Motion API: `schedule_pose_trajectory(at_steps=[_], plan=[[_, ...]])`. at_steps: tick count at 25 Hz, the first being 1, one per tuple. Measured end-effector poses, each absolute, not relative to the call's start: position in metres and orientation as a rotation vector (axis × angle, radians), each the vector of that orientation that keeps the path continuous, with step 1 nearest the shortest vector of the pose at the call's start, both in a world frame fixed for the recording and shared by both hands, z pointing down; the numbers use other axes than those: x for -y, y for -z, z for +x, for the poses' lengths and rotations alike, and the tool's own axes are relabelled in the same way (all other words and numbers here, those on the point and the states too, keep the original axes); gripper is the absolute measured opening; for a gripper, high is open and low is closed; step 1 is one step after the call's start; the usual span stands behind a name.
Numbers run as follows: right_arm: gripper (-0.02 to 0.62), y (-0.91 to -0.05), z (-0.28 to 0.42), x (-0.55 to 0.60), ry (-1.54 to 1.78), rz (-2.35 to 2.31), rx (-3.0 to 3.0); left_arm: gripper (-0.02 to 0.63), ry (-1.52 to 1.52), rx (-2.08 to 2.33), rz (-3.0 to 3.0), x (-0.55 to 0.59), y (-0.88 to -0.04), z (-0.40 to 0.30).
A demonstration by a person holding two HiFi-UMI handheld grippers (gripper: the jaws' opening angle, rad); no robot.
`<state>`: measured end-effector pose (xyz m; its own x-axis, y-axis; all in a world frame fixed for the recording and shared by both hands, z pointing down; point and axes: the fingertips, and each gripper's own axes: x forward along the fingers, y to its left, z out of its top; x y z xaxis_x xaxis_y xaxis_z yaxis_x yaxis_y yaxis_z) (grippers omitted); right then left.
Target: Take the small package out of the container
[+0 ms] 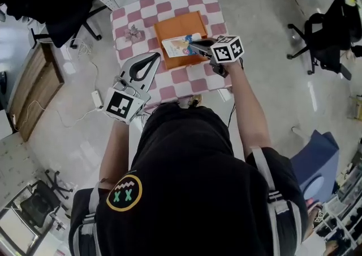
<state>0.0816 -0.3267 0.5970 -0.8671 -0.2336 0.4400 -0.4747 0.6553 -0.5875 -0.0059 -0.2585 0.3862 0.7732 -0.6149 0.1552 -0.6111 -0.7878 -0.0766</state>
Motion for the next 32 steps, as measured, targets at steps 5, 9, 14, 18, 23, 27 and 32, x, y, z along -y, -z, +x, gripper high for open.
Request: schedule_pose_trajectory(at_steps=[5,9,14,18,23,27,32], plan=[[0.021,-0.543,0.087,0.327,-0.880,0.635,2.644,0.017,0.301,-0.940,-2.909,0.268,-0.391,-0.002],[0.021,-0.504,0.091,0.321,-0.746,0.672,2.705,0.017,0.252,-0.884,-2.910,0.269,-0.385,0.005],[0.021,-0.461,0.096,0.311,-0.580,0.728,2.769,0.017,0.252,-0.877,-2.904,0.275,-0.381,0.008],[0.021,-0.430,0.100,0.302,-0.474,0.779,2.834,0.017,0.262,-0.863,-2.902,0.277,-0.378,0.011],[0.021,-0.404,0.105,0.290,-0.368,0.828,2.876,0.017,0.238,-0.831,-2.902,0.276,-0.373,0.014],[0.021,-0.388,0.107,0.282,-0.249,0.847,2.901,0.017,0.246,-0.838,-2.894,0.278,-0.373,0.014],[0.021,-0.369,0.106,0.273,-0.049,0.889,2.907,0.017,0.232,-0.825,-2.897,0.276,-0.372,0.014]])
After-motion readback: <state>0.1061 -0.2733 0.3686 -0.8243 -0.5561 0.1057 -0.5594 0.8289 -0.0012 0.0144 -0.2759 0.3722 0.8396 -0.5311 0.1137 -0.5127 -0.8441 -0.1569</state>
